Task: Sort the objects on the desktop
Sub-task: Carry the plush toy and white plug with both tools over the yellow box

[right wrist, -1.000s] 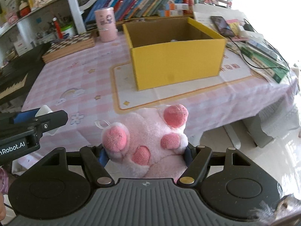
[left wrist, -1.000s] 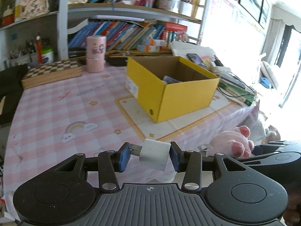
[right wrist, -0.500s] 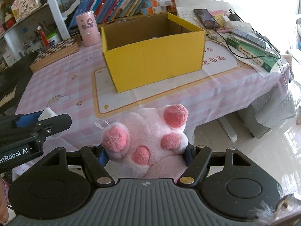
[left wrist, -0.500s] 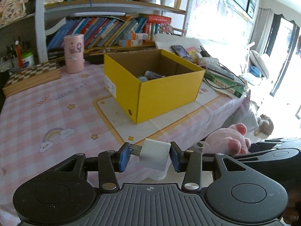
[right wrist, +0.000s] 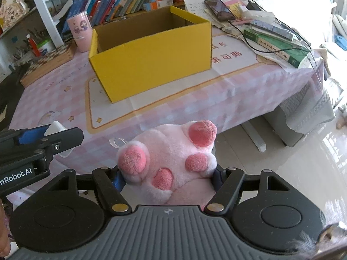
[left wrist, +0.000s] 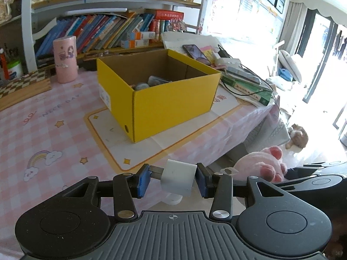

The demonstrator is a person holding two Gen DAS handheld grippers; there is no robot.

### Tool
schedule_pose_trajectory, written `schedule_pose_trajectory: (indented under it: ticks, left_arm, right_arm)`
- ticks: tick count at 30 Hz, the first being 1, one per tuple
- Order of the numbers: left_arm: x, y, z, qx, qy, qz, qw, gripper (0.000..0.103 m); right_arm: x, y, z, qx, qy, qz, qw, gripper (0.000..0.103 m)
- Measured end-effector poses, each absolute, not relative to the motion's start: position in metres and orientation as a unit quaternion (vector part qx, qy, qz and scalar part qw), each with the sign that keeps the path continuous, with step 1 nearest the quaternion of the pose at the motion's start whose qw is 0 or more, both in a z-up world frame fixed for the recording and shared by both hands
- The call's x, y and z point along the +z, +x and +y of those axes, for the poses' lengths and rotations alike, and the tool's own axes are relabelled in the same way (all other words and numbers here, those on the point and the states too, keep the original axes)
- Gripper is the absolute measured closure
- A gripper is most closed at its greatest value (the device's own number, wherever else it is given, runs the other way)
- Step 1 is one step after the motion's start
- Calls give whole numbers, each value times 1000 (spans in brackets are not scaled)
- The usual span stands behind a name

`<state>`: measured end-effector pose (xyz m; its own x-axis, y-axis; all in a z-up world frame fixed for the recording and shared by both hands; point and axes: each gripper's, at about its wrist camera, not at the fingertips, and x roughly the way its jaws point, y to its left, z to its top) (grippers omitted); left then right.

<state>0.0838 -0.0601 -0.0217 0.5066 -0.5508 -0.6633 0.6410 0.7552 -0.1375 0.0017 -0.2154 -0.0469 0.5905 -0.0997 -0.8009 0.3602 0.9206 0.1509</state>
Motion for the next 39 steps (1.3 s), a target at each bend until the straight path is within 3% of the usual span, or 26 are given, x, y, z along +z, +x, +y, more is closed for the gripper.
schedule_pose_trajectory:
  ticks: [7,11,28,32,39]
  left_arm:
    - [-22,97,-90,-345,65,358,865,60]
    - [-3,98,-102,-324,56,311,892,60]
    - [57,180,-173,-133,8,175,975,60]
    - [45,210,-191,-115,33,200,972,60]
    - [-9,258,-216,-97,56,312,943,60]
  right_arm:
    - [-52,15,-245,-131,157,436,876,34]
    - [-46,29,-267,-121,144,423,886,34]
    - [41,162,-375,-8,108,273,956,34]
    - [47,203,-381,25,96,267,959,34]
    - [43,257,-373,76,72,272,957,34]
